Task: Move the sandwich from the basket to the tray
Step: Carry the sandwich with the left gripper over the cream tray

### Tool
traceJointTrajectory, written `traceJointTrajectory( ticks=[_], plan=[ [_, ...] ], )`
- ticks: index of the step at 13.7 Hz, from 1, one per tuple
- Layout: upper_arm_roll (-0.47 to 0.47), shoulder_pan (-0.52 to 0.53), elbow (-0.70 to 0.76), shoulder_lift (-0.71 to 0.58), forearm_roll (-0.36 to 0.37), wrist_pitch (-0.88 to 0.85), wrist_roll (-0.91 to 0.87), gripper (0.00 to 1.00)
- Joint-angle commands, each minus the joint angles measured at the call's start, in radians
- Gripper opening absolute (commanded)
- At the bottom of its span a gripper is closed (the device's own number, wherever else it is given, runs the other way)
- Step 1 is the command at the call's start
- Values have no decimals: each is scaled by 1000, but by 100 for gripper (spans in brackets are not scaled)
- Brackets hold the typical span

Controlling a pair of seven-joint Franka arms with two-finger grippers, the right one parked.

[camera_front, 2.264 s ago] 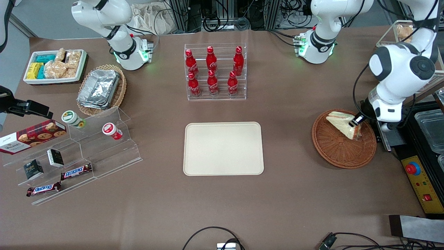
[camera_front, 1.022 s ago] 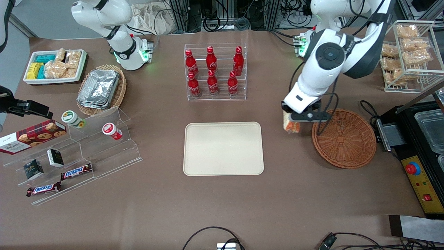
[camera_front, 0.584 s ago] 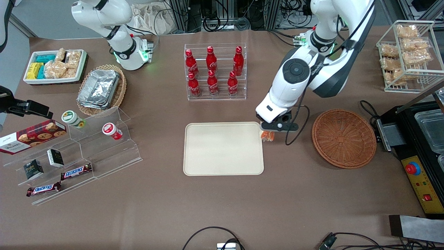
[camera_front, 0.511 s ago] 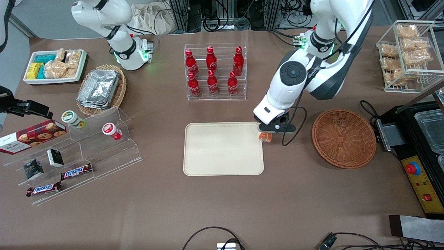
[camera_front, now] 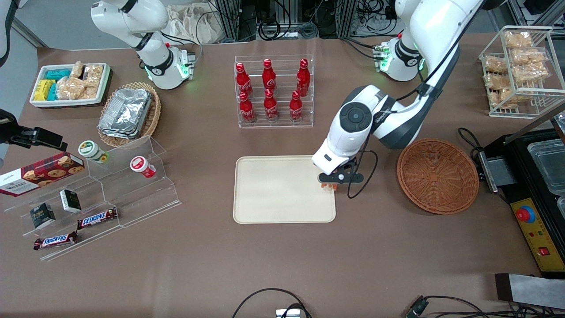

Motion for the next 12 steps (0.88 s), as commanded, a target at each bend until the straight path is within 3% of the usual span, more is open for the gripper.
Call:
traceJointTrajectory(
  ticks=[1,12],
  plan=[
    [2,-46,87,88,50,-7,-53,17],
    [5,-70,133,192,82,11,-67,18]
  ],
)
